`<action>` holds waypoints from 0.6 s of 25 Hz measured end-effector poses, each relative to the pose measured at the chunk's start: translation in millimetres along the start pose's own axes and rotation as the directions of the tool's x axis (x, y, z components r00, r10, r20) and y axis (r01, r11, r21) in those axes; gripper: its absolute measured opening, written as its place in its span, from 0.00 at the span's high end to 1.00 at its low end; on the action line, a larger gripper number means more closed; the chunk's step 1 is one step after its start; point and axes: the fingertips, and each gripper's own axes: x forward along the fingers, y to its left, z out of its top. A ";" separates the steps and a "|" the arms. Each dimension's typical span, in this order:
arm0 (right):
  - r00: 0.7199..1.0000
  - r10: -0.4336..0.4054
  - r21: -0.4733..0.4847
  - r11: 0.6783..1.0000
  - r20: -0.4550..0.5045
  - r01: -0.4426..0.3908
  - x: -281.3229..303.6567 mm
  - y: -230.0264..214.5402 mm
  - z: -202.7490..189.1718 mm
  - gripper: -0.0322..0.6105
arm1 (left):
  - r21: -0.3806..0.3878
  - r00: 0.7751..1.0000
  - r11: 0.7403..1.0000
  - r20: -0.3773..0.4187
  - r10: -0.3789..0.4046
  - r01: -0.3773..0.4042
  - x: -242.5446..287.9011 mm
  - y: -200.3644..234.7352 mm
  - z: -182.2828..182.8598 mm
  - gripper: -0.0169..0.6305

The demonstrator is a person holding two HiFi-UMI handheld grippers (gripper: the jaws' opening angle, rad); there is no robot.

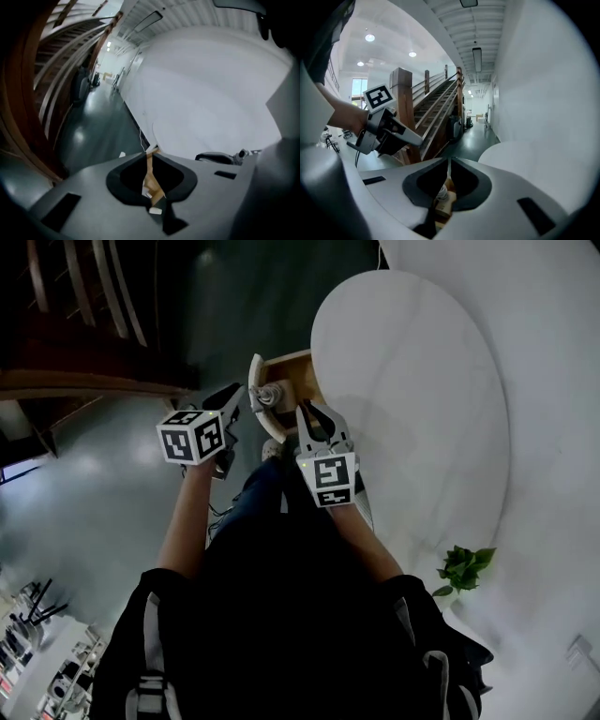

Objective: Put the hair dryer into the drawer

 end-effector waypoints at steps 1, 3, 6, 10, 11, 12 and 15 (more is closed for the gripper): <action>0.999 -0.013 -0.006 1.000 0.030 0.013 -7.9 -1.5 14.4 0.89 | 0.044 0.999 0.999 0.044 0.002 -0.004 -10.0 -8.3 9.9 0.93; 0.996 -0.040 -0.016 0.999 0.079 0.042 -25.3 -4.4 41.2 0.90 | 0.125 0.992 0.992 0.126 -0.003 -0.013 -29.9 -28.3 27.2 0.96; 0.983 -0.095 -0.016 0.995 0.156 0.098 -54.4 -9.8 81.4 0.91 | 0.237 0.972 0.971 0.235 -0.017 -0.040 -59.3 -62.3 50.0 0.96; 0.946 -0.156 -0.034 0.984 0.284 0.173 -93.3 -14.7 137.4 0.91 | 0.366 0.921 0.925 0.385 -0.053 -0.099 -99.4 -108.0 84.9 0.96; 0.933 -0.169 -0.039 0.981 0.317 0.191 -103.5 -15.9 149.9 0.91 | 0.395 0.905 0.911 0.421 -0.065 -0.118 -109.3 -119.7 93.1 0.96; 0.920 -0.181 -0.040 0.977 0.349 0.207 -113.9 -16.7 161.4 0.91 | 0.420 0.888 0.897 0.453 -0.076 -0.137 -119.2 -131.2 100.0 0.96; 0.883 -0.204 -0.018 0.972 0.423 0.233 -144.2 -14.7 189.3 0.91 | 0.471 0.844 0.862 0.527 -0.105 -0.186 -149.1 -160.0 113.3 0.96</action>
